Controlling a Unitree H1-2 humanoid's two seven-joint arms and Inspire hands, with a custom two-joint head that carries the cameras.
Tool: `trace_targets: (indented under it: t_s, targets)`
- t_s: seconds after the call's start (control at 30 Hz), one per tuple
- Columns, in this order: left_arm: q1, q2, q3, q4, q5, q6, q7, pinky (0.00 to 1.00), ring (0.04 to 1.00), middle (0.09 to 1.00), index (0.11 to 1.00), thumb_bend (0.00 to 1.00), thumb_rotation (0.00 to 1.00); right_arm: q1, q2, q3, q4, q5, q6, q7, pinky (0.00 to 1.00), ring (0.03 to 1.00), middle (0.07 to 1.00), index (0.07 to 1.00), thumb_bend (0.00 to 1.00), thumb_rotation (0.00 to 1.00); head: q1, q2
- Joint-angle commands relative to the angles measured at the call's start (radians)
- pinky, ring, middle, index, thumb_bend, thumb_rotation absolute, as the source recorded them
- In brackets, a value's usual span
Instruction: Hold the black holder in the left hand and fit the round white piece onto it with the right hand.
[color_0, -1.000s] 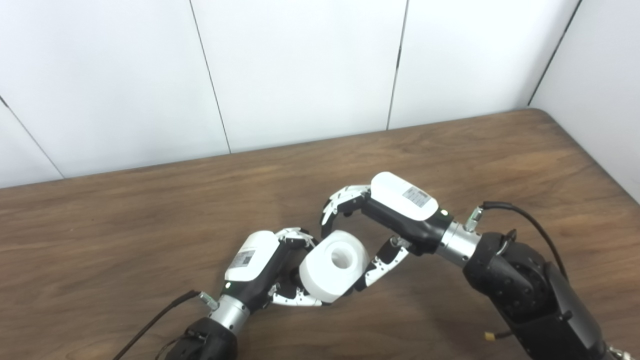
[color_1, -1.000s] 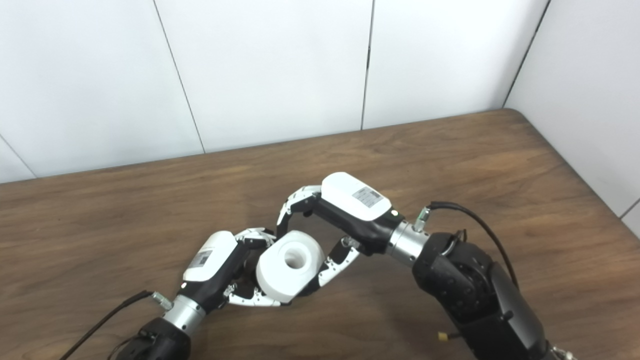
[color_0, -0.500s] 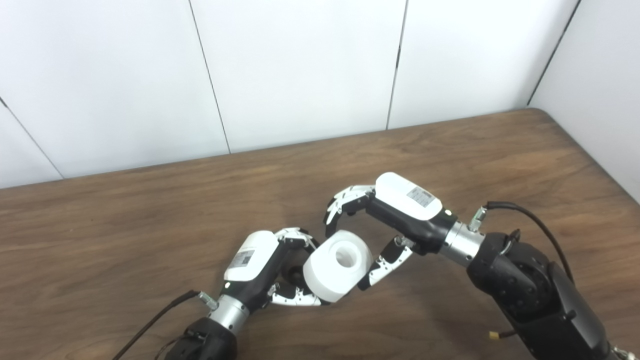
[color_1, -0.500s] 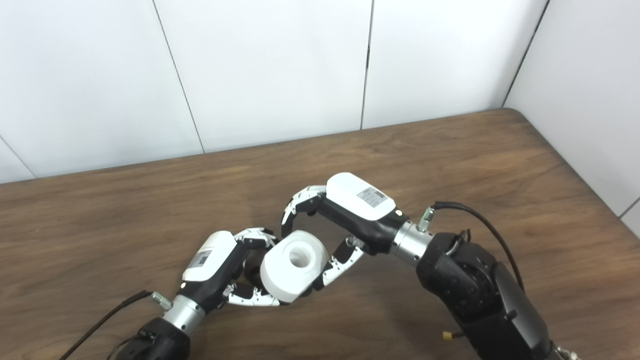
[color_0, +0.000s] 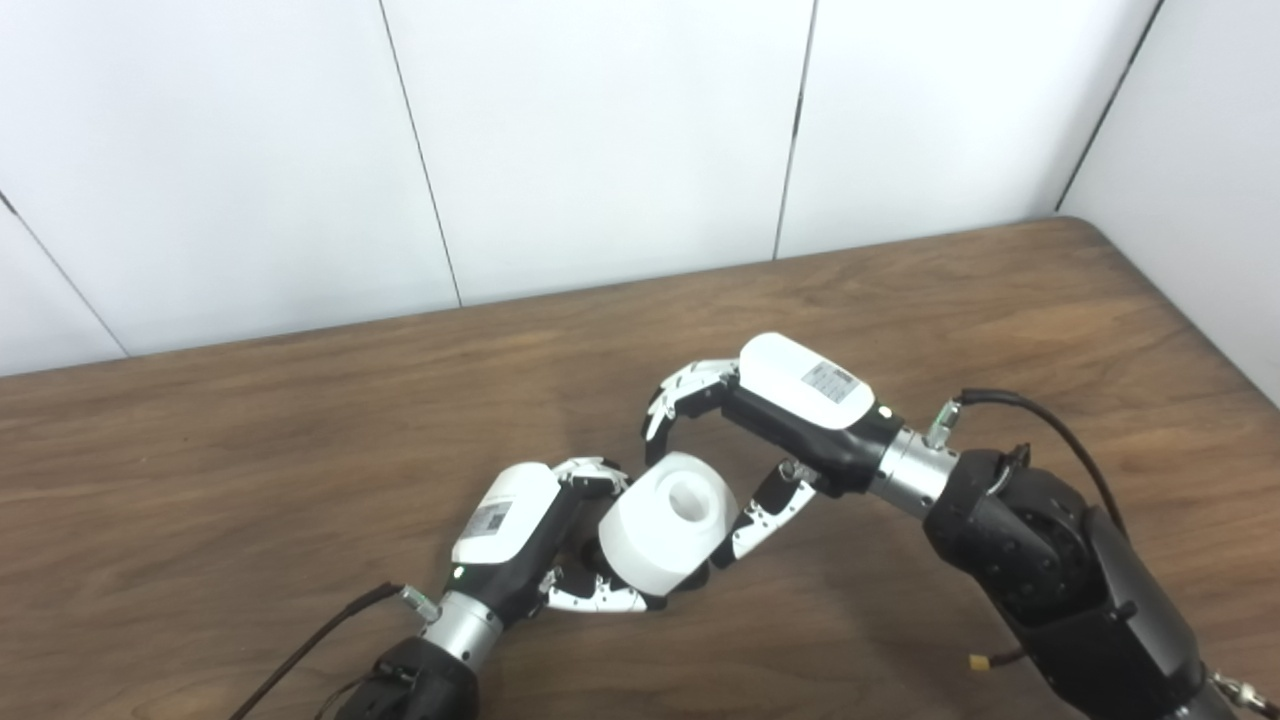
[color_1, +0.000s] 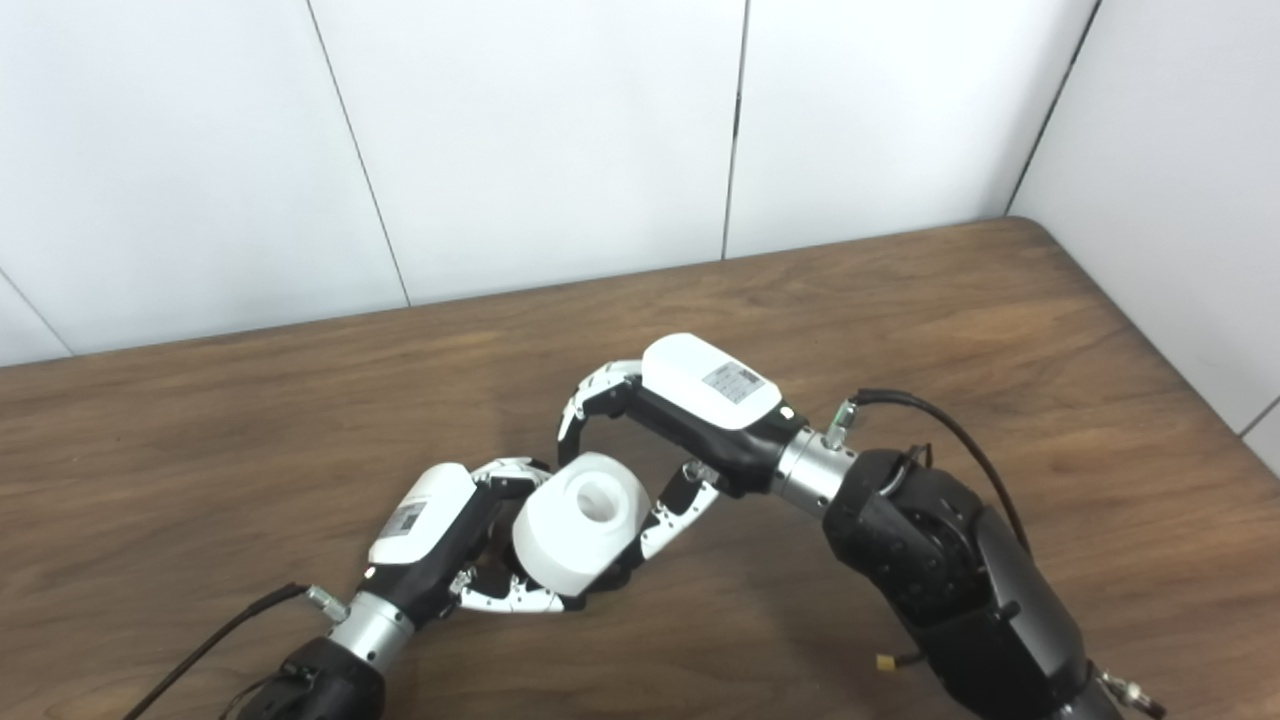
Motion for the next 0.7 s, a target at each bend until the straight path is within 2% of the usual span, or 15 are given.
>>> trace_targets:
  t_s: [0.0, 0.37, 0.67]
  targets:
    - [-0.012, -0.011, -0.008, -0.028, 0.0, -0.004, 0.003, 0.96, 0.832, 0.714, 0.483, 0.52, 0.05, -0.049, -0.016, -0.004, -0.014, 0.001, -0.024, -0.004, 0.61, 0.752, 0.667, 0.477, 0.52, 0.13, 0.002, 0.003]
    - [-0.005, -0.025, -0.017, -0.035, 0.009, 0.01, 0.005, 0.96, 0.829, 0.713, 0.483, 0.52, 0.05, -0.056, -0.034, 0.022, -0.011, 0.021, -0.051, 0.023, 0.6, 0.749, 0.659, 0.478, 0.52, 0.13, -0.003, 0.011]
    - [-0.006, -0.036, -0.02, -0.035, 0.021, 0.019, 0.008, 0.97, 0.831, 0.712, 0.482, 0.52, 0.05, -0.089, -0.071, 0.038, -0.026, 0.037, -0.044, 0.094, 0.6, 0.749, 0.644, 0.477, 0.52, 0.13, -0.005, 0.019]
